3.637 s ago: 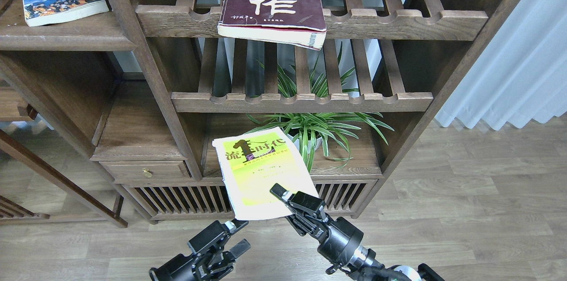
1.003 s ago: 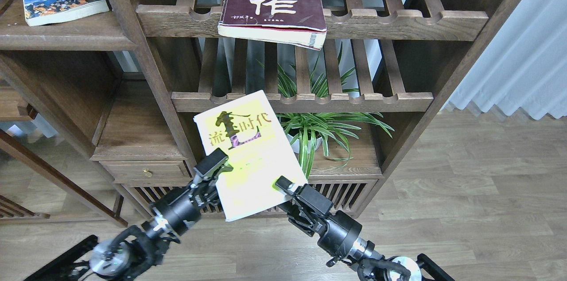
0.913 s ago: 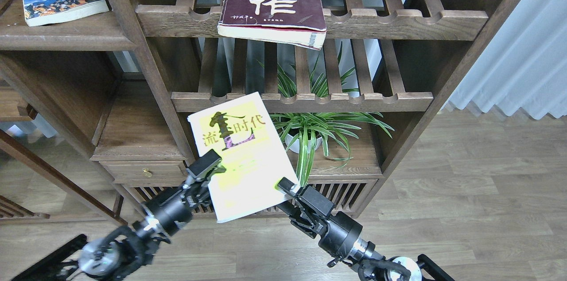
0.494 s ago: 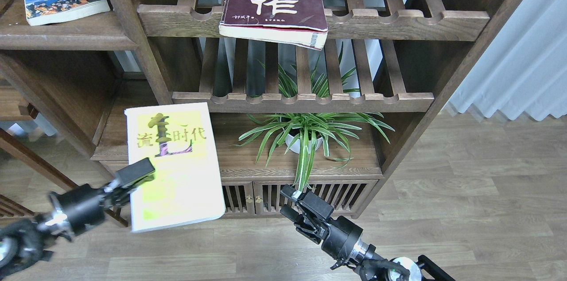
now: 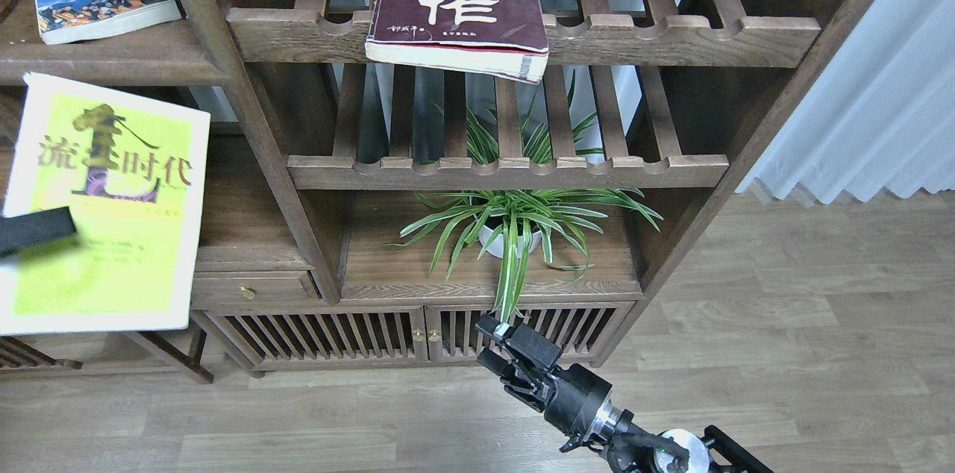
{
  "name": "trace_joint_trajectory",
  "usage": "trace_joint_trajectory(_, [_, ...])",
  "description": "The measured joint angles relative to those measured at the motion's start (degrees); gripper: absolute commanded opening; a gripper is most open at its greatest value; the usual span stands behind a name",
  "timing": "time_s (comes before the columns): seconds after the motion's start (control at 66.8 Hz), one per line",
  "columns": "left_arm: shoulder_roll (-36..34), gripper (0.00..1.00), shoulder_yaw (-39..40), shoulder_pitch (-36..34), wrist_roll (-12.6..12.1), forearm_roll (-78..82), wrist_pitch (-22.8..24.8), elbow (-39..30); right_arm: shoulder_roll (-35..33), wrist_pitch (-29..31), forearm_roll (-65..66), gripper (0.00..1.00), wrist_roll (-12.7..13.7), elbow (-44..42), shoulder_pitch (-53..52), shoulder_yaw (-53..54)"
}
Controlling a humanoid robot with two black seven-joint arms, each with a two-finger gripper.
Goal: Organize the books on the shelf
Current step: 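Carry the yellow-green book with the left gripper to the side shelf, then place the yellow-green book on the side shelf and withdraw the left gripper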
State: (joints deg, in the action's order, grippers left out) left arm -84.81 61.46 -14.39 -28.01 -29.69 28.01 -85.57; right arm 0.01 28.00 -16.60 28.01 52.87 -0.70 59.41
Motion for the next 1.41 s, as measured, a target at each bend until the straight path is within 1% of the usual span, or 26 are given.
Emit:
trace_joint_trajectory(0.135, [-4.85, 0.03, 2.11, -4.27, 0.0, 0.0, 0.0, 0.26, -0.01, 0.0, 0.0, 1.0, 0.0, -0.83, -0.79, 0.1])
trace_joint_trajectory(0.284, [-8.82, 0.03, 1.6, -10.63, 0.02, -0.03, 0.0, 2.39, -0.01, 0.0, -0.01, 1.0, -0.01, -1.18, -1.26, 0.21])
trace_joint_trajectory(0.389, [-9.35, 0.03, -0.39, -14.11, 0.02, -0.02, 0.0, 4.76, -0.01, 0.0, -0.05, 1.0, -0.01, -1.24, -1.31, 0.24])
trace_joint_trajectory(0.404, [-9.35, 0.03, -1.85, -16.12, 0.02, 0.0, 0.0, 5.88, 0.0, 0.0, -0.07, 1.0, 0.0, -1.26, -1.32, 0.24])
trace_joint_trajectory(0.584, [-8.58, 0.03, -7.82, -24.07, 0.02, 0.92, 0.0, 10.47, -0.01, 0.0, -0.08, 1.0, -0.01, -1.36, -1.33, 0.25])
trace_joint_trajectory(0.688, [-5.26, 0.03, -11.58, -29.05, 0.02, 2.56, 0.0, 14.11, 0.0, 0.0, -0.09, 1.0, -0.01, -1.36, -1.32, 0.27])
trace_joint_trajectory(0.823, [0.9, 0.03, -14.45, -35.45, 0.02, 5.93, 0.0, 18.65, 0.0, 0.0, -0.31, 1.0, -0.01, -1.28, -1.13, 0.27])
trace_joint_trajectory(0.928, [4.4, 0.03, -16.62, -39.59, 0.02, 8.36, 0.0, 21.65, -0.01, 0.0, -0.39, 1.0, -0.01, -1.24, -0.86, 0.27])
trace_joint_trajectory(1.122, [11.29, 0.03, -19.91, -44.25, 0.02, 9.91, -0.01, 27.23, 0.0, 0.0, -0.45, 1.0, -0.01, -1.18, -0.52, 0.33])
trace_joint_trajectory(1.137, [13.2, 0.03, -20.22, -45.22, 0.02, 10.68, -0.02, 29.01, -0.01, 0.0, -0.45, 1.0, 0.0, -1.18, -0.47, 0.35])
trace_joint_trajectory(1.407, [21.79, 0.03, -20.55, -48.8, 0.01, 11.88, -0.03, 37.11, 0.0, 0.0, -0.45, 1.0, 0.0, -1.11, -0.05, 0.37])
